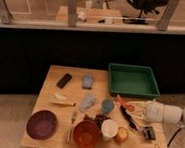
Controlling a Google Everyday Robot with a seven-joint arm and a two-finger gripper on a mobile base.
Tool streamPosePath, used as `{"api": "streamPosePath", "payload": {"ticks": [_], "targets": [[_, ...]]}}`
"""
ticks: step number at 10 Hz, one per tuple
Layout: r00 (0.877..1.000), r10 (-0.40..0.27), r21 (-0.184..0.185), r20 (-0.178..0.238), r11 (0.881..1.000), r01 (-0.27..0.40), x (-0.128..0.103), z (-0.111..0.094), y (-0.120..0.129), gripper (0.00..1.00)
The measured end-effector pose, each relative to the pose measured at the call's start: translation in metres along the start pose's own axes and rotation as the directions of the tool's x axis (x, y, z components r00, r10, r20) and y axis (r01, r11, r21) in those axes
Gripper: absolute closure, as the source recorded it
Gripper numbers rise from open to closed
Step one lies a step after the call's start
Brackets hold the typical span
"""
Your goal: Place pepper in tray
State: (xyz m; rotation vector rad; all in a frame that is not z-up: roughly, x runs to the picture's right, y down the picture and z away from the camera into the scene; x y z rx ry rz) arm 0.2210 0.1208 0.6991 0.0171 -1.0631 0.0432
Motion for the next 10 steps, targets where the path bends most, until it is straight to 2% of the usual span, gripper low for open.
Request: {"api": "streamPosePath", "payload": {"ticks": [3, 4, 7, 10], "targets": [[0.999, -0.009, 0.094, -0.036, 0.995, 0.013, 0.022, -0.007, -0.035, 0.82], [0.999, -0.014, 0.108, -0.053, 0.994, 0.019, 0.03, -0.004, -0.045, 0.82], [0.99, -0.006, 0.151, -0.138, 0.988, 0.027, 0.063, 0.003, -0.077, 0.82], [0.99, -0.003, 0.153, -0.141, 0.988, 0.025, 0.064, 0.002, -0.077, 0.82]]}}
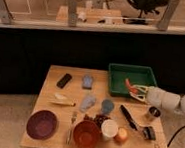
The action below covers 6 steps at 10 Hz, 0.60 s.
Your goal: Place pepper in tray
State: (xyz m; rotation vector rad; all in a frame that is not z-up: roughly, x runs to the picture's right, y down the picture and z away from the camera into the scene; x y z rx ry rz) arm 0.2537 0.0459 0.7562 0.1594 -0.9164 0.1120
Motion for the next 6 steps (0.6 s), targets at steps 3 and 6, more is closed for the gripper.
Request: {"api": "streamPosePath", "payload": {"ticks": [3, 6], "targets": [[1.0, 0.0, -0.002, 0.001, 1.0, 0.0, -0.0003, 0.0014, 0.0002, 0.82], [1.0, 0.002, 0.003, -0.003, 1.0, -0.002, 0.0015, 0.0016, -0.0013, 0.82]]}}
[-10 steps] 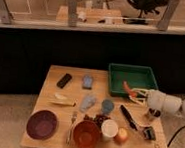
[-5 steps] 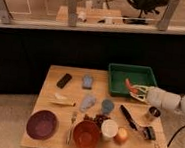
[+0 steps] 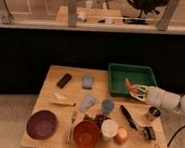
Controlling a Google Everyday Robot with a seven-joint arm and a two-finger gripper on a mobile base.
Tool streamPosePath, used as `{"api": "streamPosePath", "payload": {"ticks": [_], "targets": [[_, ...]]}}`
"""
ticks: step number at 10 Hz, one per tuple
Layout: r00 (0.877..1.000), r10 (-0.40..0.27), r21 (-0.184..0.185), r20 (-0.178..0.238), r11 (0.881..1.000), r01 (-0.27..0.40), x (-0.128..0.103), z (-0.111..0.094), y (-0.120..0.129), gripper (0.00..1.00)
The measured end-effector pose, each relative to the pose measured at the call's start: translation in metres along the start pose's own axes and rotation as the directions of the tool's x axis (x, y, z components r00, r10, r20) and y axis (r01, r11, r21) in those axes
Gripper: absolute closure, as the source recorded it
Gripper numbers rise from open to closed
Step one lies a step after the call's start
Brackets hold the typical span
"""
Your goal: Place pepper in tray
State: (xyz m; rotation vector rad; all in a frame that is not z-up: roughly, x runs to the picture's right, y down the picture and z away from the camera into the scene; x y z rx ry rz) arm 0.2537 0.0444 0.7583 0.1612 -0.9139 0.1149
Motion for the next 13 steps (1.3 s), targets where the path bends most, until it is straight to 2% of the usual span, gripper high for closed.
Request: {"api": "streamPosePath", "payload": {"ticks": [3, 4, 5, 7, 10, 13], "targets": [[0.998, 0.058, 0.017, -0.001, 0.998, -0.058, 0.018, 0.016, -0.005, 0.82], [0.995, 0.099, 0.03, -0.006, 0.995, -0.099, 0.036, 0.03, -0.014, 0.78], [0.992, 0.124, 0.043, -0.011, 0.991, -0.124, 0.047, 0.039, -0.021, 0.71], [0.985, 0.171, 0.097, -0.019, 0.981, -0.168, 0.071, 0.063, -0.038, 0.49], [0.986, 0.162, 0.159, -0.029, 0.975, -0.156, 0.085, 0.076, -0.063, 0.23], [0.987, 0.154, 0.189, -0.039, 0.971, -0.144, 0.092, 0.075, -0.072, 0.2]]}}
